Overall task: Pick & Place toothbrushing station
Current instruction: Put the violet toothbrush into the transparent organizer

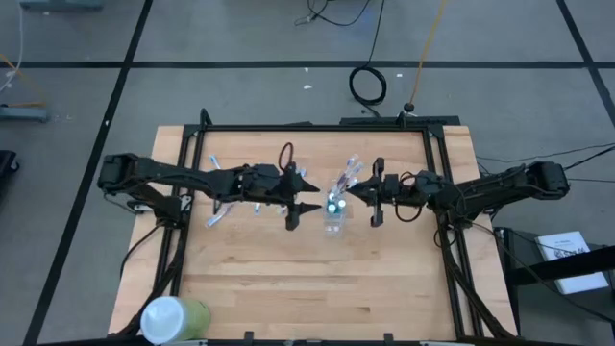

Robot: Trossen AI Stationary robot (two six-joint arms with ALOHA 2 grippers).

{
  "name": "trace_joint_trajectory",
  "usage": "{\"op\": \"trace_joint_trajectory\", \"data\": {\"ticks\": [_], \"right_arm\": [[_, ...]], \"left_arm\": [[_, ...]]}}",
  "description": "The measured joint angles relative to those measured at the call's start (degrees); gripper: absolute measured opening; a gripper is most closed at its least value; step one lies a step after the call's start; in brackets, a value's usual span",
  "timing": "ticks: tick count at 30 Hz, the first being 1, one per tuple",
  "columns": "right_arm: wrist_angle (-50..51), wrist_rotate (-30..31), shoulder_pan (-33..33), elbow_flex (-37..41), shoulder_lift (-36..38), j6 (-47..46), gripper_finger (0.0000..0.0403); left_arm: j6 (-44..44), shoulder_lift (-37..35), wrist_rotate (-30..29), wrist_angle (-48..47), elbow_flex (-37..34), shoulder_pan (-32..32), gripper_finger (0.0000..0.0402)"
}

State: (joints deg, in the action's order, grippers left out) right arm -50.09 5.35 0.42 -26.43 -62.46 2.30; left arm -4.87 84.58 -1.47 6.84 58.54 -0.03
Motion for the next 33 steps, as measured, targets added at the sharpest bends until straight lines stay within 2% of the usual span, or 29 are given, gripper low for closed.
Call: {"op": "trace_joint_trajectory", "data": {"ticks": [3, 11, 19, 24, 33], "right_arm": [[-0.47, 4.93, -0.54, 1.23, -0.06, 0.5, 0.0005], [-3.83, 8.06, -4.34, 2.74, -6.58, -1.54, 0.0005], [-10.01, 8.06, -5.86, 2.79, -16.34, -3.84, 0.0006], [-10.82, 8.02, -5.83, 2.79, -19.52, -6.98, 0.0006], [-11.62, 8.28, -6.12, 2.79, -24.39, -9.39, 0.0006]], "left_arm": [[1.59, -1.3, -1.69, -0.43, 0.02, -0.02, 0.0249], [3.2, -0.62, -4.21, -0.1, 0.02, 0.5, 0.0253], [1.82, -0.08, -5.21, -0.03, 0.02, 1.19, 0.0253], [1.14, -0.09, -7.6, -1.88, 0.02, 1.25, 0.0253], [0.27, -0.12, -7.63, -2.38, 0.02, 1.18, 0.0253]]}}
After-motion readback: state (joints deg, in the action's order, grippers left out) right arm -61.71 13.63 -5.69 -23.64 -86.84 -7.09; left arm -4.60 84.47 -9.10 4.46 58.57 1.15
